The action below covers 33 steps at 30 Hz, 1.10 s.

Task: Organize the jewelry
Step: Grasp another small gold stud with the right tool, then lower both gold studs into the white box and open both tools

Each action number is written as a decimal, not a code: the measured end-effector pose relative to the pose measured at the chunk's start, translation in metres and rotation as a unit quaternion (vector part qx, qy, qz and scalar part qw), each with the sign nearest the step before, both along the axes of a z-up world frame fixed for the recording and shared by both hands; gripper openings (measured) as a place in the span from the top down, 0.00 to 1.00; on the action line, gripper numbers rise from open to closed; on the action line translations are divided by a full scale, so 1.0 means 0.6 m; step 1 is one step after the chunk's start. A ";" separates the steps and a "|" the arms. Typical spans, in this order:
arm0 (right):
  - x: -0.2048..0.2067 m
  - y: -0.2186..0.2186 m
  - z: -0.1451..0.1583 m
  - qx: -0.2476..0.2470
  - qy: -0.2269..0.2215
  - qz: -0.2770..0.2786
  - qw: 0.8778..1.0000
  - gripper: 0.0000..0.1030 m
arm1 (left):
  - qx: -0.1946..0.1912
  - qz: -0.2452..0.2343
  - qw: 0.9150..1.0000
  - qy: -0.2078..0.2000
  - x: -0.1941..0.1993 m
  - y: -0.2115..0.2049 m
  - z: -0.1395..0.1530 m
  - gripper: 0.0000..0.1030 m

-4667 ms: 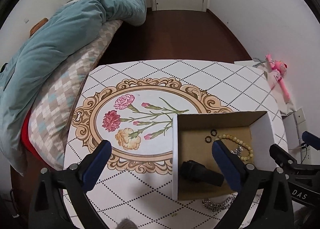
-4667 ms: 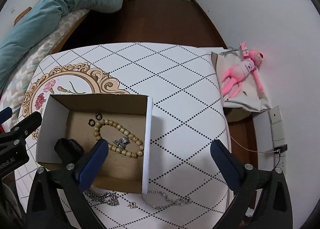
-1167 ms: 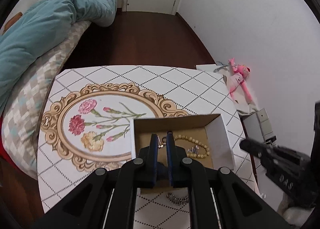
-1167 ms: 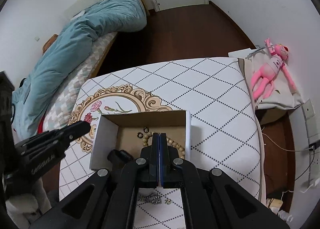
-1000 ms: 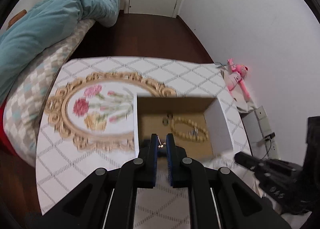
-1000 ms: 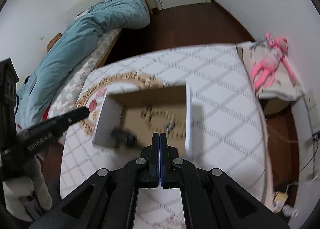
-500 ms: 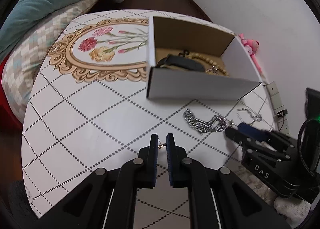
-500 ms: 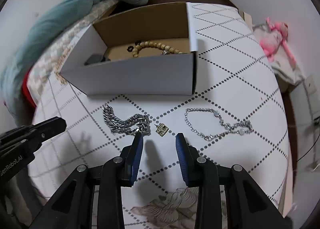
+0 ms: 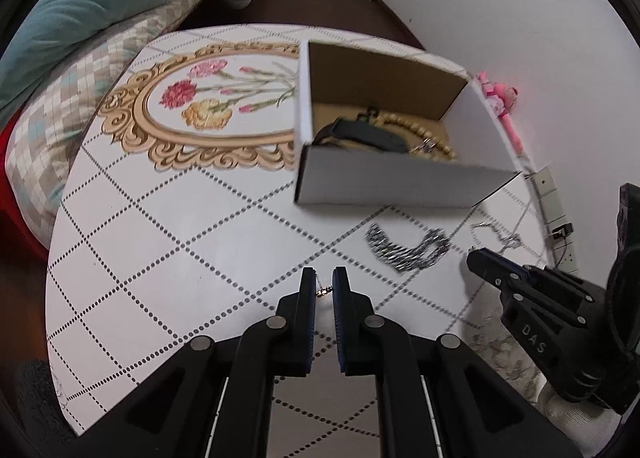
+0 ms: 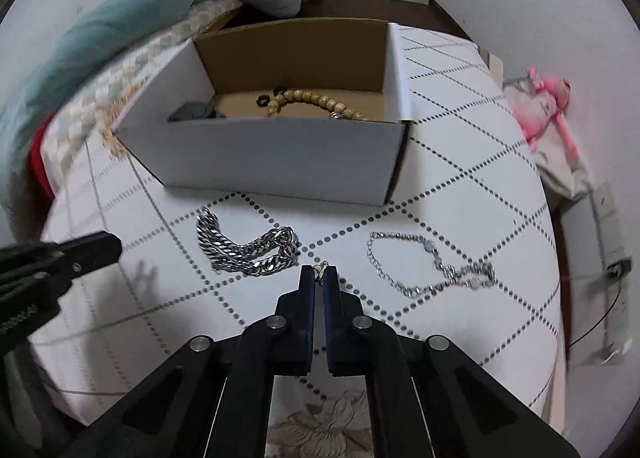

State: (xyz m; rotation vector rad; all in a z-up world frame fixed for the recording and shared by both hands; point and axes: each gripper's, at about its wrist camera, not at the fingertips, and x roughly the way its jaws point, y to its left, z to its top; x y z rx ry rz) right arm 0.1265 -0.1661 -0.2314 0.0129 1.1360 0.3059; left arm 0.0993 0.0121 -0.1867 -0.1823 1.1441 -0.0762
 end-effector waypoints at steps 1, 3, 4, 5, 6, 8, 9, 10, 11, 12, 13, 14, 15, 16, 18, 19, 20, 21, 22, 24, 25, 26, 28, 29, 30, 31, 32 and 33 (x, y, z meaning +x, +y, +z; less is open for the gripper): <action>-0.001 -0.006 0.009 0.012 0.000 -0.006 1.000 0.96 | -0.004 -0.001 1.000 -0.004 0.001 -0.001 0.008 0.94; -0.001 -0.015 0.029 0.036 -0.002 -0.015 0.999 0.96 | -0.011 -0.005 1.000 -0.016 0.004 -0.004 0.029 0.94; -0.001 -0.022 0.046 0.053 -0.006 -0.020 0.998 0.96 | -0.016 -0.006 1.000 -0.022 0.006 -0.005 0.043 0.94; 0.001 -0.028 0.062 0.066 -0.011 -0.024 0.997 0.96 | -0.022 -0.008 0.999 -0.028 0.010 -0.007 0.056 0.94; 0.004 -0.032 0.080 0.078 -0.017 -0.027 0.996 0.96 | -0.029 -0.010 0.999 -0.034 0.016 -0.009 0.070 0.94; 0.012 -0.040 0.116 0.095 -0.033 -0.030 0.994 0.96 | -0.039 -0.015 0.998 -0.043 0.035 -0.015 0.093 0.94; 0.016 -0.038 0.131 0.100 -0.040 -0.029 0.994 0.96 | -0.041 -0.018 0.998 -0.048 0.046 -0.016 0.103 0.94; 0.027 -0.038 0.146 0.105 -0.046 -0.029 0.993 0.96 | -0.044 -0.020 0.998 -0.051 0.062 -0.017 0.113 0.94; 0.044 -0.035 0.162 0.109 -0.052 -0.027 0.992 0.96 | -0.046 -0.022 0.997 -0.053 0.075 -0.018 0.119 0.94; 0.062 -0.030 0.171 0.106 -0.056 -0.024 0.993 0.96 | -0.045 -0.023 0.997 -0.055 0.093 -0.018 0.124 0.94; 0.080 -0.027 0.176 0.101 -0.059 -0.023 0.993 0.96 | -0.038 -0.024 0.997 -0.055 0.113 -0.019 0.127 0.94; 0.097 -0.023 0.178 0.097 -0.059 -0.022 0.993 0.96 | -0.033 -0.026 0.998 -0.053 0.128 -0.019 0.127 0.94; 0.121 -0.016 0.175 0.091 -0.052 -0.020 0.994 0.96 | -0.030 -0.028 0.998 -0.048 0.147 -0.019 0.125 0.94; 0.146 -0.009 0.169 0.084 -0.044 -0.020 0.995 0.96 | -0.025 -0.031 0.998 -0.042 0.167 -0.018 0.120 0.94; 0.179 0.001 0.158 0.068 -0.025 -0.015 0.997 0.96 | -0.015 -0.033 0.999 -0.028 0.195 -0.017 0.111 0.94; 0.197 0.004 0.150 0.058 -0.019 -0.017 0.998 0.96 | -0.015 -0.033 0.999 -0.021 0.207 -0.015 0.107 0.93; 0.209 0.005 0.144 0.052 -0.011 -0.016 0.998 0.96 | -0.013 -0.030 0.999 -0.015 0.217 -0.014 0.103 0.93; 0.227 0.009 0.133 0.040 0.009 -0.017 0.999 0.95 | -0.006 -0.027 1.000 -0.009 0.227 -0.013 0.100 0.92; 0.235 0.008 0.127 0.031 0.017 -0.020 0.999 0.95 | 0.005 -0.025 1.000 -0.004 0.236 -0.013 0.097 0.90; 0.248 0.005 0.122 0.021 0.025 -0.028 0.999 0.87 | 0.032 -0.019 0.999 -0.001 0.244 -0.013 0.096 0.84; 0.248 0.002 0.123 0.022 0.023 -0.029 0.999 0.79 | 0.048 -0.015 0.999 -0.003 0.247 -0.011 0.097 0.68; 0.247 0.001 0.125 0.021 0.019 -0.029 0.999 0.72 | 0.057 -0.011 0.998 -0.008 0.248 -0.008 0.098 0.46; 0.242 0.000 0.132 0.013 0.008 -0.028 0.999 0.71 | 0.057 -0.003 0.998 -0.020 0.245 -0.003 0.103 0.28; 0.240 0.000 0.134 0.004 0.004 -0.028 1.000 0.71 | 0.058 0.000 0.998 -0.023 0.243 0.000 0.104 0.27; 0.239 0.000 0.136 -0.002 0.000 -0.028 1.000 0.70 | 0.061 0.001 0.998 -0.024 0.240 0.001 0.103 0.27; 0.237 -0.001 0.138 -0.009 -0.002 -0.032 0.999 0.70 | 0.065 0.003 0.998 -0.023 0.238 0.002 0.101 0.26; 0.235 -0.003 0.140 -0.019 -0.004 -0.035 0.999 0.64 | 0.069 0.004 0.997 -0.024 0.234 0.003 0.098 0.20; 0.231 -0.003 0.140 -0.043 -0.009 -0.042 0.998 0.60 | 0.072 0.006 0.997 -0.026 0.230 0.003 0.096 0.16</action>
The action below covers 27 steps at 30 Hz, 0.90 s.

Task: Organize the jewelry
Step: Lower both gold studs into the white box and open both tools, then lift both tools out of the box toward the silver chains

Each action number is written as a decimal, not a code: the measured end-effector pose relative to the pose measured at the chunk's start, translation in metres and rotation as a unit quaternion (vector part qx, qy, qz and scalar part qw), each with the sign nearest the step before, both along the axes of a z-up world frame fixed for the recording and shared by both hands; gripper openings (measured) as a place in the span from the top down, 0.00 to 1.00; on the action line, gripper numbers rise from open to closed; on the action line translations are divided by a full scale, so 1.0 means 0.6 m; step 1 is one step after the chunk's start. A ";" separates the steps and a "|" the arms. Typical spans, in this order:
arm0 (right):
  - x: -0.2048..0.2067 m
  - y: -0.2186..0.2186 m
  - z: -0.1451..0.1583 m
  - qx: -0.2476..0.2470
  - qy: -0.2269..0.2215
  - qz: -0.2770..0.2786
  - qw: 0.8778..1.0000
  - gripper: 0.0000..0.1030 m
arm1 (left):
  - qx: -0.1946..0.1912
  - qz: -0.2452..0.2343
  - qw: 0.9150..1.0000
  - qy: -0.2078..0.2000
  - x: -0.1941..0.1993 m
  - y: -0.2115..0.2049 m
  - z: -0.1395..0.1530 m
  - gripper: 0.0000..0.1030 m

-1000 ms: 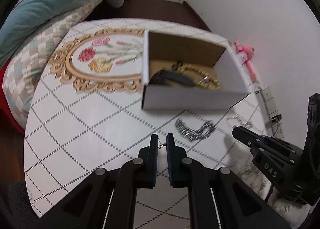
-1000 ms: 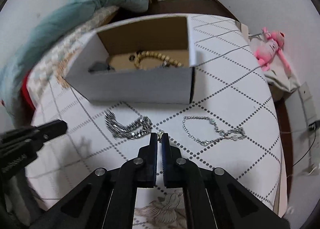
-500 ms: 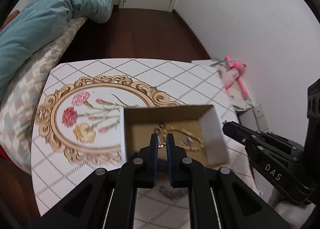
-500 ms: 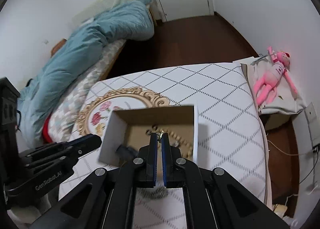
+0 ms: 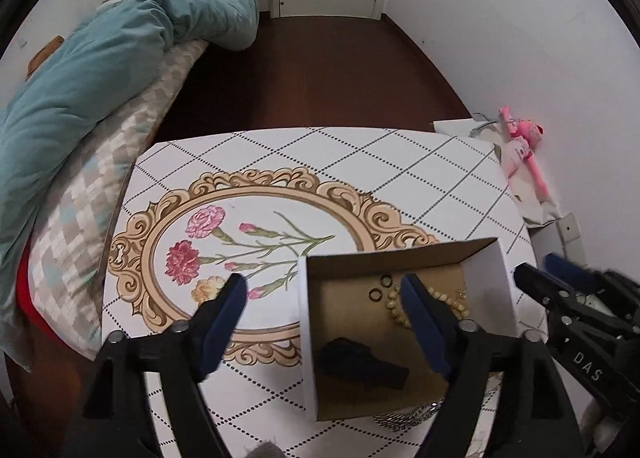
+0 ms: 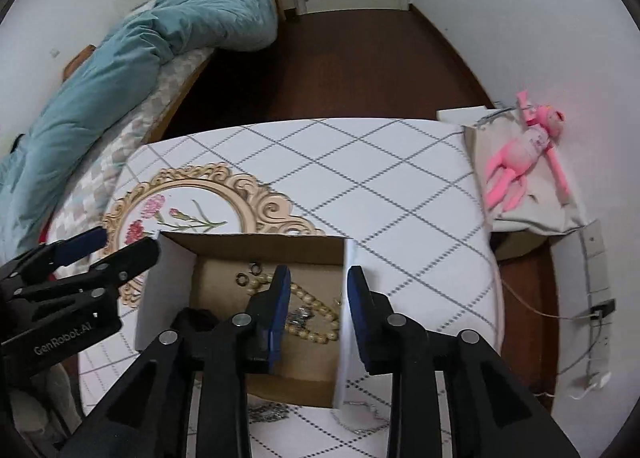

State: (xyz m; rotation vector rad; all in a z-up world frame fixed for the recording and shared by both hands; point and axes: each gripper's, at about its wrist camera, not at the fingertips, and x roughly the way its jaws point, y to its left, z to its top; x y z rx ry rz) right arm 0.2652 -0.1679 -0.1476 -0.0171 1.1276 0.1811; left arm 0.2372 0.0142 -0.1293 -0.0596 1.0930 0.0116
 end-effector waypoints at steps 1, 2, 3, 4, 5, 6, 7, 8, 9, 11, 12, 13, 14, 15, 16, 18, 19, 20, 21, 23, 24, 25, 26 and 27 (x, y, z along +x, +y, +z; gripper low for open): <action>-0.003 0.000 0.002 -0.010 -0.003 -0.002 1.000 0.48 | 0.002 0.002 1.000 -0.002 -0.002 0.000 -0.002 0.06; -0.007 0.001 0.002 -0.028 -0.006 -0.005 1.000 0.30 | 0.006 0.004 1.000 -0.006 -0.008 0.001 -0.005 0.01; -0.009 -0.001 0.001 -0.039 -0.007 -0.007 0.999 0.22 | 0.013 0.007 1.000 -0.011 -0.013 0.001 -0.008 0.01; -0.012 -0.001 -0.001 -0.050 -0.008 -0.007 0.999 0.09 | 0.019 0.009 1.000 -0.013 -0.016 0.001 -0.009 0.00; -0.015 -0.003 -0.002 -0.055 -0.007 -0.007 0.998 0.06 | 0.025 0.012 0.999 -0.015 -0.021 0.001 -0.010 0.00; -0.018 -0.003 -0.004 -0.066 -0.006 -0.008 0.998 0.06 | 0.027 0.014 0.999 -0.015 -0.025 0.002 -0.012 0.00; -0.022 -0.002 -0.006 -0.077 -0.006 -0.008 0.997 0.05 | 0.026 0.016 0.999 -0.014 -0.027 0.002 -0.013 0.00; -0.025 -0.002 -0.007 -0.083 -0.006 -0.009 0.996 0.02 | 0.027 0.018 0.999 -0.014 -0.030 0.002 -0.012 0.00; -0.028 -0.003 -0.006 -0.086 -0.008 -0.011 0.996 0.01 | 0.028 0.020 0.999 -0.016 -0.034 0.002 -0.011 0.00; -0.034 -0.005 -0.001 -0.089 -0.012 -0.014 0.996 0.00 | 0.029 0.023 0.999 -0.020 -0.041 0.001 -0.005 0.00; -0.037 -0.005 0.003 -0.089 -0.015 -0.015 0.996 0.00 | 0.029 0.025 0.999 -0.024 -0.046 0.001 0.001 0.00; -0.041 -0.005 0.008 -0.088 -0.019 -0.015 0.996 0.00 | 0.028 0.026 0.999 -0.030 -0.051 0.000 0.008 0.00; -0.045 -0.006 0.014 -0.084 -0.021 -0.016 0.996 0.00 | 0.026 0.027 0.999 -0.037 -0.057 -0.001 0.016 0.00; -0.050 -0.006 0.020 -0.080 -0.025 -0.015 0.996 0.00 | 0.024 0.027 0.998 -0.041 -0.062 -0.001 0.023 0.00; -0.056 -0.005 0.027 -0.077 -0.028 -0.016 0.997 0.00 | 0.023 0.027 0.998 -0.047 -0.069 -0.003 0.031 0.00; -0.070 -0.006 0.046 -0.068 -0.039 -0.017 0.997 0.00 | 0.022 0.021 0.998 -0.058 -0.082 -0.008 0.045 0.00; -0.077 -0.007 0.054 -0.064 -0.043 -0.018 0.997 0.00 | 0.022 0.020 0.998 -0.062 -0.088 -0.010 0.051 0.00; -0.085 -0.009 0.063 -0.059 -0.047 -0.020 0.997 0.00 | 0.020 0.019 0.997 -0.066 -0.095 -0.011 0.057 0.00; -0.094 -0.012 0.071 -0.054 -0.051 -0.020 0.997 0.00 | 0.018 0.018 0.997 -0.069 -0.102 -0.013 0.061 0.00; -0.110 -0.019 0.079 -0.044 -0.054 -0.023 0.997 0.00 | 0.018 0.019 0.997 -0.076 -0.118 -0.015 0.064 0.00; -0.119 -0.023 0.080 -0.042 -0.052 -0.025 0.997 0.00 | 0.020 0.022 0.997 -0.077 -0.130 -0.015 0.062 0.00; -0.127 -0.028 0.077 -0.039 -0.049 -0.027 0.998 0.00 | 0.020 0.023 0.997 -0.076 -0.137 -0.015 0.059 0.00; -0.133 -0.034 0.072 -0.038 -0.047 -0.030 0.998 0.00 | 0.018 0.026 0.997 -0.071 -0.148 -0.014 0.050 0.00; -0.144 -0.042 0.060 -0.040 -0.040 -0.034 0.998 0.00 | 0.017 0.029 0.997 -0.067 -0.155 -0.012 0.041 0.00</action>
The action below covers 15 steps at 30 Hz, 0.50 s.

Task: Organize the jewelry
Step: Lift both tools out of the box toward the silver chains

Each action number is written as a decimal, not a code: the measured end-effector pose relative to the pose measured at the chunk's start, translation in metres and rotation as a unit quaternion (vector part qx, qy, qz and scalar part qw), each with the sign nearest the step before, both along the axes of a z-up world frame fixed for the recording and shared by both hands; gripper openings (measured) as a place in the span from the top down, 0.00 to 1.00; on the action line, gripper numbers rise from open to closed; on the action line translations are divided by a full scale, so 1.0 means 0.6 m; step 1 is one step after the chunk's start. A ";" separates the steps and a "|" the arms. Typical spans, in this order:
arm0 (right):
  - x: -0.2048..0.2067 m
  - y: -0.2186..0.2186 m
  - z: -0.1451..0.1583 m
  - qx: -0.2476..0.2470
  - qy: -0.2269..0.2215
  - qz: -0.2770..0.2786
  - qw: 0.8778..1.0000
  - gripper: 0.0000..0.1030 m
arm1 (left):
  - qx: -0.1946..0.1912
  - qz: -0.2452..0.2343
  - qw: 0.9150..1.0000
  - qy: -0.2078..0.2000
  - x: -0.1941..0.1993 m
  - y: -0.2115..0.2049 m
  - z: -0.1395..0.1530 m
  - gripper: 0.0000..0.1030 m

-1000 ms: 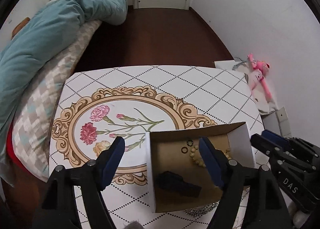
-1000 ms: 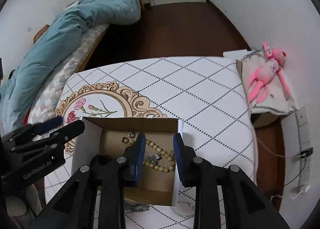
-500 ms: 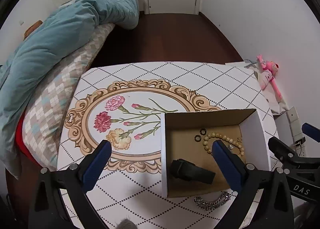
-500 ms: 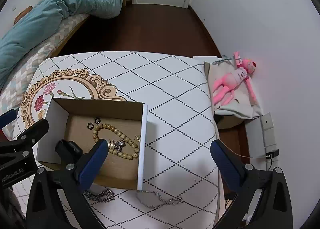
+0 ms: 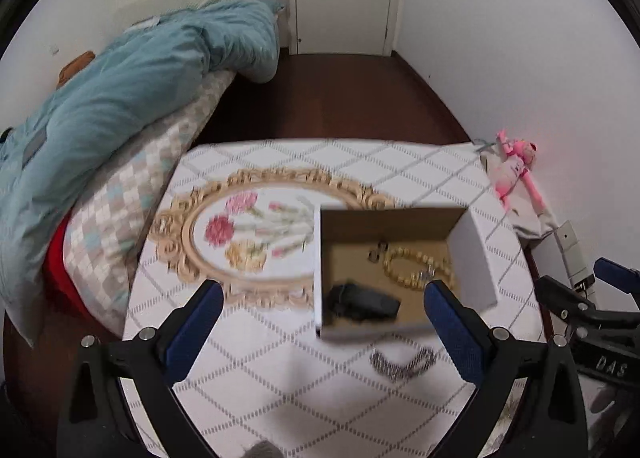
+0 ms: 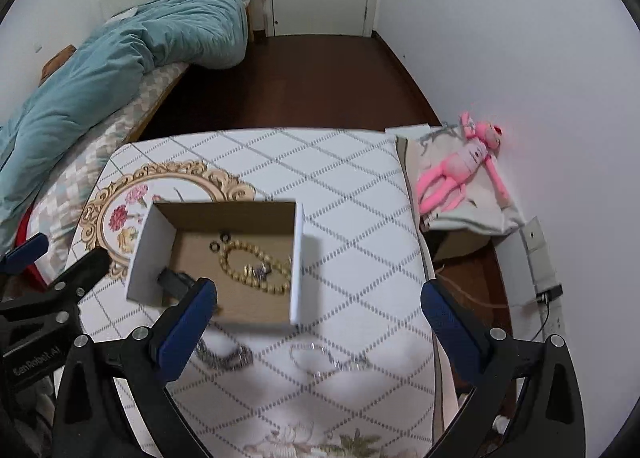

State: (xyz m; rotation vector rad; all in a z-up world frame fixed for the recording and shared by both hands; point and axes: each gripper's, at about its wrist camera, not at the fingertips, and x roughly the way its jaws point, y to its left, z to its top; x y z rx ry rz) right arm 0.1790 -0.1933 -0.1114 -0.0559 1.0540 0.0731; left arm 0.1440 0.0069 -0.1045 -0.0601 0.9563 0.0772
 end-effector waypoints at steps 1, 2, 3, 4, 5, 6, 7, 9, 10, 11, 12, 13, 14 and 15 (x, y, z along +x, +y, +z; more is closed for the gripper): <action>-0.006 -0.008 -0.010 -0.001 0.006 -0.004 1.000 0.00 | 0.001 0.002 1.000 0.007 -0.008 0.000 -0.012 0.00; -0.012 -0.019 -0.030 -0.002 0.018 -0.011 1.000 0.00 | 0.003 0.002 1.000 0.017 -0.013 -0.002 -0.026 0.00; -0.015 -0.030 -0.049 -0.001 0.031 -0.018 0.999 0.00 | 0.006 0.001 0.999 0.031 -0.017 -0.004 -0.045 0.00; -0.017 -0.039 -0.068 0.000 0.042 -0.023 0.999 0.00 | 0.008 0.001 0.999 0.045 -0.020 -0.005 -0.064 0.00; -0.020 -0.046 -0.084 0.000 0.050 -0.027 0.998 0.00 | 0.010 0.000 0.998 0.056 -0.022 -0.006 -0.081 0.00; -0.023 -0.056 -0.108 -0.002 0.061 -0.033 0.998 0.00 | 0.013 0.000 0.998 0.064 -0.025 -0.008 -0.098 0.00; -0.026 -0.063 -0.125 -0.002 0.068 -0.035 0.997 0.00 | 0.016 0.001 0.997 0.075 -0.026 -0.010 -0.114 0.00; -0.031 -0.077 -0.160 0.000 0.082 -0.039 0.996 0.00 | 0.018 0.000 0.996 0.093 -0.026 -0.014 -0.142 0.00; -0.032 -0.081 -0.175 0.003 0.089 -0.037 0.995 0.00 | 0.020 0.000 0.995 0.098 -0.029 -0.016 -0.153 0.00; -0.033 -0.084 -0.190 0.005 0.093 -0.036 0.995 0.00 | 0.022 -0.002 0.994 0.103 -0.029 -0.019 -0.163 0.00; -0.034 -0.086 -0.200 0.007 0.096 -0.032 0.995 0.01 | 0.024 -0.003 0.994 0.108 -0.028 -0.021 -0.173 0.00; -0.034 -0.086 -0.211 0.008 0.097 -0.026 0.995 0.02 | 0.027 -0.005 0.993 0.112 -0.028 -0.025 -0.178 0.00; -0.034 -0.085 -0.220 0.008 0.097 -0.021 0.995 0.06 | 0.031 -0.006 0.993 0.114 -0.028 -0.027 -0.184 0.00; -0.034 -0.082 -0.229 0.011 0.097 -0.011 0.995 0.09 | 0.034 -0.008 0.993 0.115 -0.028 -0.028 -0.188 0.00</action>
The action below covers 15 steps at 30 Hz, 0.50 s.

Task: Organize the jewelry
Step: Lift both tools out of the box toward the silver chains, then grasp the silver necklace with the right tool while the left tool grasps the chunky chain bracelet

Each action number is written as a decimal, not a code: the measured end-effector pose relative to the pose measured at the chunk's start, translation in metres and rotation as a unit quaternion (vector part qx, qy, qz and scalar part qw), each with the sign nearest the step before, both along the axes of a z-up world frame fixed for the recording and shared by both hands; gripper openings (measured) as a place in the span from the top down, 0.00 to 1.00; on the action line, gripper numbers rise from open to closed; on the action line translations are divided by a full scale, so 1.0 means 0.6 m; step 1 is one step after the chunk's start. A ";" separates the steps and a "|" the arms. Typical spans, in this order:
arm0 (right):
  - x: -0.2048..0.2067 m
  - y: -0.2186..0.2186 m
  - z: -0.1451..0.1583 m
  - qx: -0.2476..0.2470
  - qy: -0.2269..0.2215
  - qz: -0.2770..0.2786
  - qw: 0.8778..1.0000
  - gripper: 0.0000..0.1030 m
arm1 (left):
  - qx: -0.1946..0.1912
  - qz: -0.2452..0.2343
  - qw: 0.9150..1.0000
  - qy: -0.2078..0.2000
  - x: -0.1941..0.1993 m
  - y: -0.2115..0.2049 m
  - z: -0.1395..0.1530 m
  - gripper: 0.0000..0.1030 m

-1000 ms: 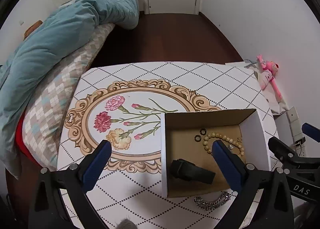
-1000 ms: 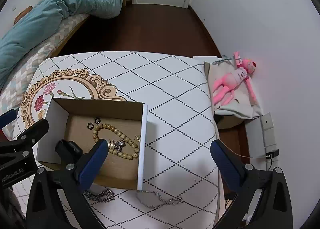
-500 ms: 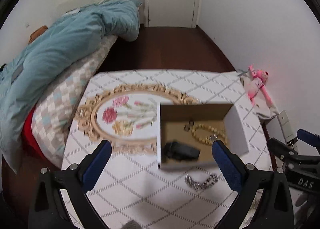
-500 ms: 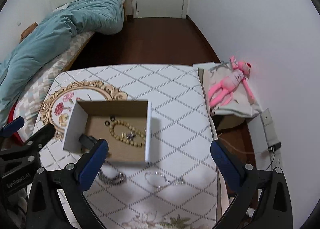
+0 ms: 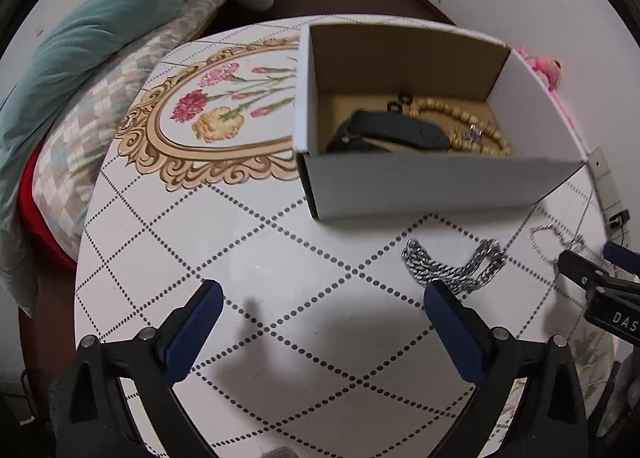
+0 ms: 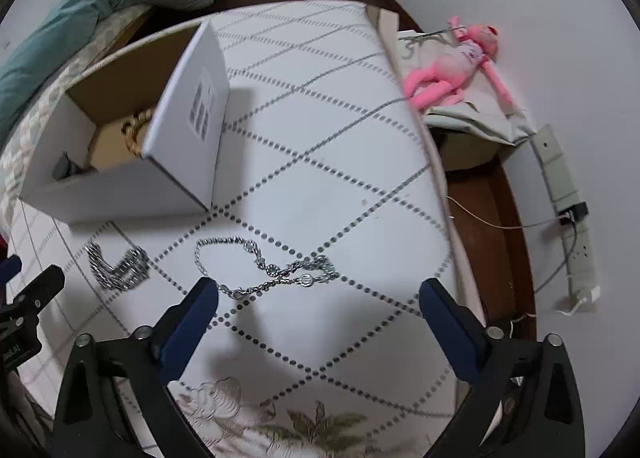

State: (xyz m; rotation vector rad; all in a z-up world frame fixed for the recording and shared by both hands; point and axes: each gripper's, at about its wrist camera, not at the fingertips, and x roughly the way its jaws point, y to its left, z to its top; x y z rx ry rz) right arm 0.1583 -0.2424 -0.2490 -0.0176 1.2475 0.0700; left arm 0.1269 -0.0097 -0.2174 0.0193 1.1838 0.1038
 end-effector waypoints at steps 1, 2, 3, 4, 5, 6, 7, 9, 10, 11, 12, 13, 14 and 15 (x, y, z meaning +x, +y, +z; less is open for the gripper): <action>0.000 0.004 -0.007 0.004 0.001 0.008 1.000 0.14 | 0.004 -0.002 1.000 0.001 -0.001 -0.001 -0.004 0.00; -0.002 0.007 -0.007 0.002 -0.011 0.014 1.000 0.17 | 0.007 -0.003 1.000 0.003 -0.001 -0.001 -0.007 0.00; -0.003 0.011 -0.008 0.002 -0.022 0.022 1.000 0.18 | 0.009 -0.004 1.000 0.004 -0.002 -0.002 -0.010 0.00; -0.005 0.014 -0.007 0.002 -0.030 0.027 0.999 0.22 | 0.008 -0.005 1.000 0.004 -0.003 -0.002 -0.011 0.00; -0.006 0.016 -0.005 0.001 -0.038 0.029 0.999 0.29 | 0.008 -0.005 1.000 0.004 -0.004 -0.002 -0.012 0.00; -0.006 0.019 -0.003 0.000 -0.045 0.031 0.999 0.34 | 0.009 -0.007 1.000 0.003 -0.005 -0.005 -0.012 0.00; -0.006 0.022 0.000 -0.001 -0.049 0.033 0.998 0.51 | 0.007 -0.010 1.000 0.002 -0.006 -0.008 -0.012 0.00; -0.003 0.025 0.004 -0.008 -0.048 0.034 0.998 0.86 | 0.004 -0.021 1.000 -0.001 -0.008 -0.020 -0.008 0.01; -0.002 0.024 0.004 -0.007 -0.046 0.033 0.998 0.88 | 0.004 -0.029 1.000 -0.004 -0.007 -0.029 -0.005 0.01; -0.001 0.022 0.005 -0.003 -0.045 0.031 0.999 0.88 | 0.004 -0.040 0.999 -0.007 -0.008 -0.040 -0.001 0.01; -0.002 0.018 0.005 -0.002 -0.043 0.027 0.999 0.88 | 0.006 -0.058 0.998 -0.011 -0.009 -0.056 0.003 0.01; -0.003 0.013 0.005 -0.005 -0.041 0.024 0.999 0.88 | 0.010 -0.068 0.998 -0.014 -0.008 -0.068 0.006 0.01; -0.004 0.003 0.006 -0.001 -0.038 0.015 0.999 0.88 | 0.014 -0.080 0.997 -0.017 -0.008 -0.081 0.008 0.01; -0.005 -0.009 0.003 0.008 -0.034 0.006 0.999 0.88 | 0.016 -0.094 0.995 -0.020 -0.007 -0.095 0.009 0.01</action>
